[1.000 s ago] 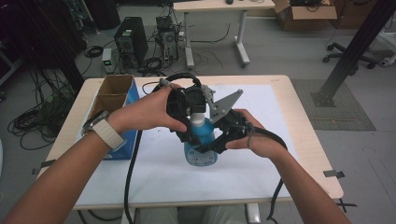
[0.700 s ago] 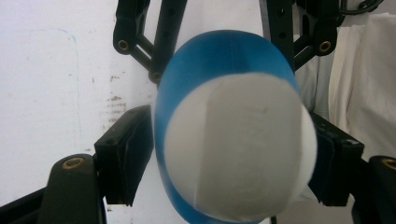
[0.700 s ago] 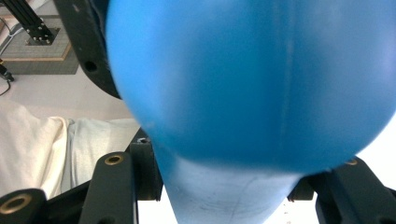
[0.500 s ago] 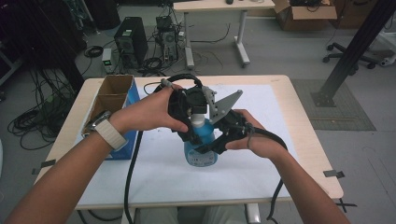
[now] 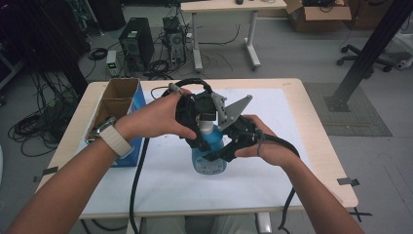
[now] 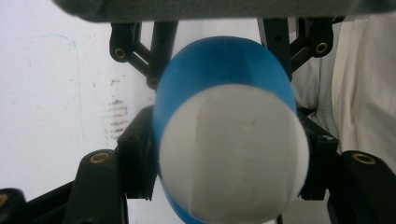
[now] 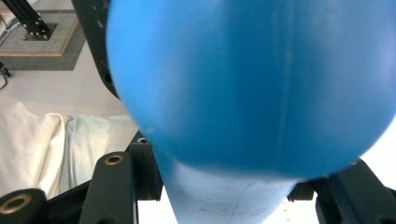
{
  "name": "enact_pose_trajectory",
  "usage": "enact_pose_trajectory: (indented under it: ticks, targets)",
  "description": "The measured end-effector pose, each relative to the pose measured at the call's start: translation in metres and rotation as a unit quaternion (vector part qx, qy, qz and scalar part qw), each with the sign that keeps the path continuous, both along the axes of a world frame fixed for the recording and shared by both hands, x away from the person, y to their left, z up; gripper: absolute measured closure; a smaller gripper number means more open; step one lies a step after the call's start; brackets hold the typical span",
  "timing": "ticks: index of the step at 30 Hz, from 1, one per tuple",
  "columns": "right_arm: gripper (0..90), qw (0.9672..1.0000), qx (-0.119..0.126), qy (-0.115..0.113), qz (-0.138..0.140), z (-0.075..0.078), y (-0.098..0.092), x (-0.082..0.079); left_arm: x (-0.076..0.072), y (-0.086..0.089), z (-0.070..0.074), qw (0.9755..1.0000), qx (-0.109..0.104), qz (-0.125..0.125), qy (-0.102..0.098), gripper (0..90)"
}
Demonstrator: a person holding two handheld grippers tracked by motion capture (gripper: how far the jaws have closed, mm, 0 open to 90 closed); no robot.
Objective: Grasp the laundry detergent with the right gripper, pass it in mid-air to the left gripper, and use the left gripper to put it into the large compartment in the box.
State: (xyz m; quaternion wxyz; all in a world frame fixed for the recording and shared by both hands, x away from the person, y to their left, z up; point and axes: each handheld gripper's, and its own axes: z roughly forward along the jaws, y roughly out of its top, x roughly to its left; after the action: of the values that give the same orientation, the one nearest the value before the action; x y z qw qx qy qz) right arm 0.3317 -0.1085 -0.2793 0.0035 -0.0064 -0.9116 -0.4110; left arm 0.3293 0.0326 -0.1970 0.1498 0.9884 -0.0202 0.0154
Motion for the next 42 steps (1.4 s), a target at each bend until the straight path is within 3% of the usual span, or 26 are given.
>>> enact_pose_trajectory:
  ticks: [5, 9, 15, 19, 23, 29, 38, 42]
  targets:
    - [44.0, 1.0, -0.006, -0.006, 0.0, -0.001, 0.001, 0.0, -0.002, -0.002, -0.001, 1.0, 0.006, 0.005, -0.004, 37.7]
    - [43.9, 1.0, 0.003, -0.005, -0.001, -0.001, -0.001, 0.0, -0.002, -0.002, 0.001, 1.0, 0.004, 0.006, -0.005, 37.9]
    - [42.9, 0.9999, -0.001, -0.011, 0.0, -0.003, 0.001, 0.0, -0.002, -0.006, -0.001, 0.9997, 0.024, 0.009, -0.004, 37.9]
    - [23.4, 1.0, 0.008, -0.001, -0.004, -0.009, 0.001, 0.002, -0.001, -0.006, -0.001, 0.9993, 0.034, 0.012, -0.007, 37.9]
    - [15.9, 0.9998, 0.008, 0.011, -0.012, -0.017, -0.007, 0.003, -0.001, -0.002, 0.001, 0.999, 0.038, 0.022, -0.006, 37.9]
    - [8.5, 0.9994, 0.013, 0.011, -0.03, -0.02, -0.023, 0.004, 0.0, 0.003, 0.004, 0.9984, 0.042, 0.037, -0.007, 37.9]
    - [3.3, 0.9979, -0.015, 0.015, -0.06, -0.018, -0.043, 0.005, 0.0, 0.011, 0.014, 0.9946, 0.059, 0.085, -0.005, 37.8]
    - [2.2, 0.9967, -0.033, 0.015, -0.073, -0.016, -0.05, 0.006, 0.001, 0.015, 0.022, 0.9913, 0.064, 0.114, -0.005, 37.8]
